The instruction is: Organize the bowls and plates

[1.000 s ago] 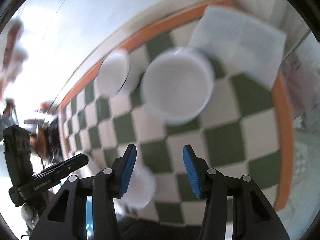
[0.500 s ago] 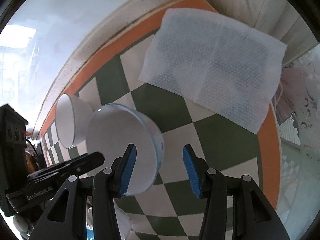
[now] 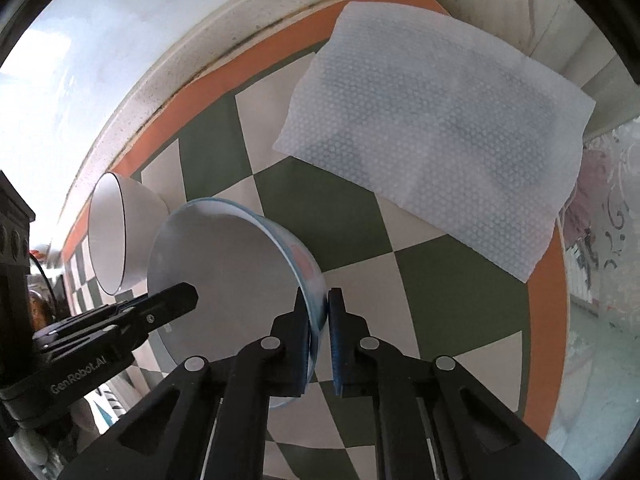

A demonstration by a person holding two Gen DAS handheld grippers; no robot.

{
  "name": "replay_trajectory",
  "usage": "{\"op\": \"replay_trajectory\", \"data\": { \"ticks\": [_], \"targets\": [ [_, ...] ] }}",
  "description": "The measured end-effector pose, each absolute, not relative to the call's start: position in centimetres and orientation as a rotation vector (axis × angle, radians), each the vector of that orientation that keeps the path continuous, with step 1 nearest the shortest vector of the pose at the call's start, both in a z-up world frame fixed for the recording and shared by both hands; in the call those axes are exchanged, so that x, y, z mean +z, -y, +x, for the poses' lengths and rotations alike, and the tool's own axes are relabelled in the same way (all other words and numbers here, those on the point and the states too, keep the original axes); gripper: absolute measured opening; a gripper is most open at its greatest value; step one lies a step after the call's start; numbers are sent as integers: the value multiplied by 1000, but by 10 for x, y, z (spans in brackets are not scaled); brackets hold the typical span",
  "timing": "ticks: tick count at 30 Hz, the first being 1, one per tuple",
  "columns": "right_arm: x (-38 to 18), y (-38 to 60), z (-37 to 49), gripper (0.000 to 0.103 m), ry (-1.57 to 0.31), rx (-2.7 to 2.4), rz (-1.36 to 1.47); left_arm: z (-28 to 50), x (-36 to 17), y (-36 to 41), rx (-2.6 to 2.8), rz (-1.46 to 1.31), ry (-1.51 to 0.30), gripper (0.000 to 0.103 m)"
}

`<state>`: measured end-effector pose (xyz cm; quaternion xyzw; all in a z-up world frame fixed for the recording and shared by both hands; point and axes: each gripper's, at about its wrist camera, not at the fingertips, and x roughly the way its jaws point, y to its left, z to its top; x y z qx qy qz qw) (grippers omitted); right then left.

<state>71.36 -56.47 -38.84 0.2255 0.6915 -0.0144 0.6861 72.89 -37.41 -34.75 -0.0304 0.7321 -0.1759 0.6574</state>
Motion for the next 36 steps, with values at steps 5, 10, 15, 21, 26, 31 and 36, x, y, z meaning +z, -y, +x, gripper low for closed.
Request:
{"op": "replay_trajectory", "data": {
  "ticks": [5, 10, 15, 21, 26, 31, 36],
  "targets": [
    [-389, 565, 714, 9, -1562, -26, 523, 725, -338, 375, -404, -42, -1643, 11],
    [-382, 564, 708, 9, -1559, -13, 537, 719, -324, 375, -411, -30, -1611, 11],
    [-364, 556, 701, 9, -1547, 5, 520, 711, -309, 373, -416, -24, -1580, 11],
    [-337, 537, 691, 10, -1525, 39, 468, 693, -290, 352, -420, -18, -1546, 11],
    [-316, 516, 676, 10, -1513, 72, 430, 676, -272, 326, -416, -33, -1516, 11],
    [-300, 496, 656, 10, -1508, 112, 418, 655, -260, 302, -410, -26, -1498, 11],
    [-291, 469, 633, 10, -1516, 155, 395, 627, -250, 278, -407, -15, -1490, 11]
  ]
}}
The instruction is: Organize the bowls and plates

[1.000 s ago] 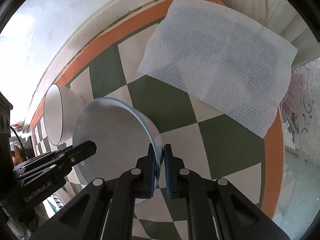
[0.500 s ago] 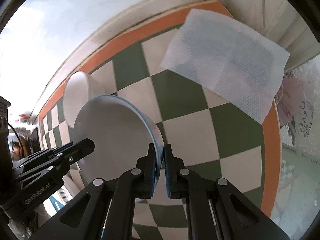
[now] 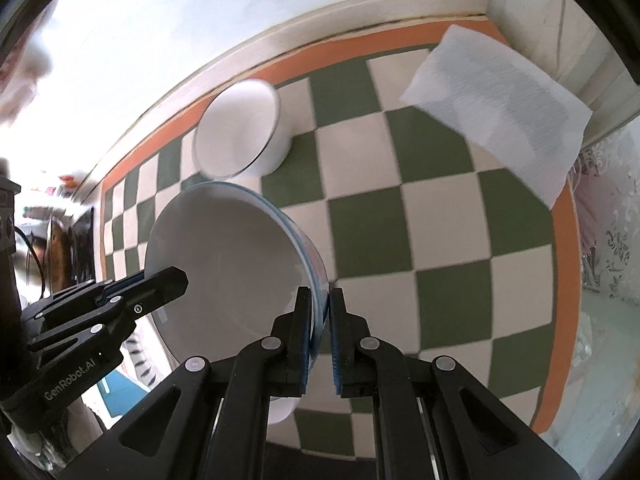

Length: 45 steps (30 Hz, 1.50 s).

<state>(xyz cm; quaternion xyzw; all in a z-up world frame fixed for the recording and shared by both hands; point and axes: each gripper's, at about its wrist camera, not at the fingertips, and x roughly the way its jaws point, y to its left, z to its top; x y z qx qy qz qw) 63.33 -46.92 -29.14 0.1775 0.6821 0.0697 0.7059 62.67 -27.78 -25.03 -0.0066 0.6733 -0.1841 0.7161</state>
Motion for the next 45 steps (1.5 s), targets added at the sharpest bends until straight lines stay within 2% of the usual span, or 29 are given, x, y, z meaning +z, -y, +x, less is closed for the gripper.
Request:
{"op": "replay_trajectory", "data": {
  "ticks": [9, 30, 38, 45],
  "targets": [
    [-291, 432, 590, 10, -1559, 220, 379, 583, -250, 243, -407, -30, -1526, 11],
    [-355, 405, 560, 12, -1699, 226, 360, 556, -312, 228, -357, -27, -1674, 11],
    [-349, 401, 566, 15, -1708, 215, 332, 557, -308, 220, -362, -73, -1680, 11],
    [-320, 420, 585, 15, -1659, 239, 405, 587, -269, 207, -332, -94, -1591, 12]
  ]
}}
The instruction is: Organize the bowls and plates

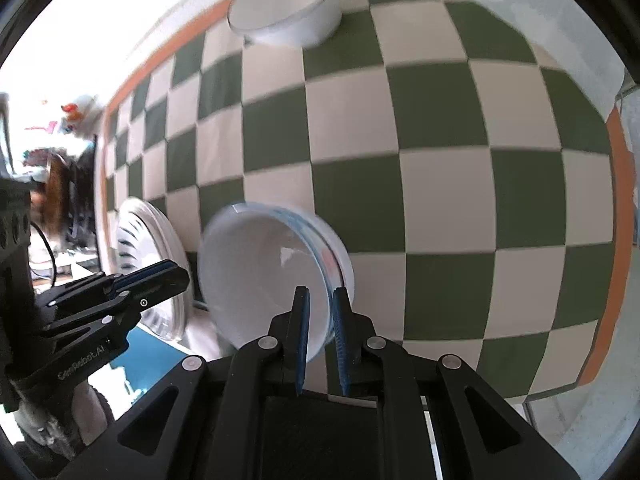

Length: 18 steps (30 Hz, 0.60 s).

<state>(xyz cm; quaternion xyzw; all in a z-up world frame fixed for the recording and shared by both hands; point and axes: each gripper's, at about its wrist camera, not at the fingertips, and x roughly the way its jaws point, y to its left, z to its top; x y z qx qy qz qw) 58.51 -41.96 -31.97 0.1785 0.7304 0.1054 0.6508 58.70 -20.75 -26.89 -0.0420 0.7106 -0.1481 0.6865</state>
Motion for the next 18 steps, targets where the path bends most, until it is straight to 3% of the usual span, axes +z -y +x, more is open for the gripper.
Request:
{"op": "replay_trajectory", "data": {
  "ticks": [4, 6, 9, 18],
  "targets": [
    [-293, 438, 622, 19, -1582, 218, 425, 634, -261, 201, -283, -161, -1567, 18],
    [-286, 445, 646, 36, -1550, 202, 430, 662, -263, 200, -267, -207, -1562, 18],
    [-283, 453, 679, 45, -1514, 189, 461, 698, -278, 206, -255, -273, -1587, 19],
    [-326, 450, 771, 45, -1506, 139, 515, 773, -335, 218, -208, -365, -1663, 19]
  ]
}}
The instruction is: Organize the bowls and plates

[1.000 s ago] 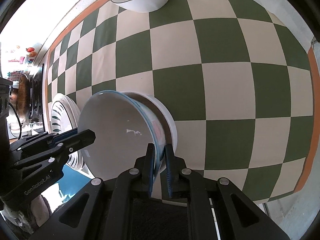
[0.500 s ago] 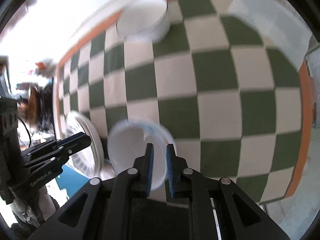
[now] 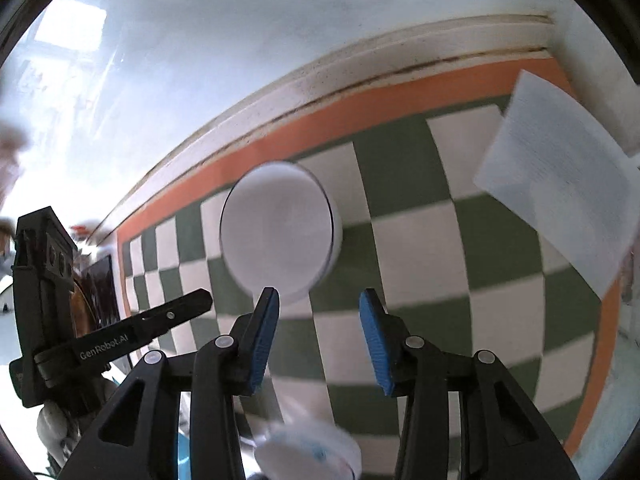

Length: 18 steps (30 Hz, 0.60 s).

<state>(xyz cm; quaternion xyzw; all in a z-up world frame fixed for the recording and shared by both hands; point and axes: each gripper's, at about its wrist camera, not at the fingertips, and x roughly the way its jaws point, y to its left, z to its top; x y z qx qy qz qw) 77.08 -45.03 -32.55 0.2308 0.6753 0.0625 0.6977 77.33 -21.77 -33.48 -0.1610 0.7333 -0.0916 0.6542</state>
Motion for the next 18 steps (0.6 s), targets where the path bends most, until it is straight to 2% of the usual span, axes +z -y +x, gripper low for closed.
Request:
{"op": "replay_trajectory", "data": {
  "ticks": [7, 8, 9, 11, 18],
  "targets": [
    [-364, 433, 809, 43, -1549, 100, 442, 789, -358, 227, -203, -332, -1650, 16],
    [-368, 431, 811, 35, -1551, 94, 426, 790, -359, 229, -204, -318, -1640, 14],
    [-371, 430, 813, 20, -1554, 90, 414, 790, -359, 230, -197, -295, -1634, 11],
    [-376, 428, 815, 8, -1558, 63, 371, 789, -358, 232, -195, -273, -1627, 10],
    [-376, 426, 813, 8, -1557, 66, 357, 782, -354, 239, -195, -211, -1617, 10]
  ]
}}
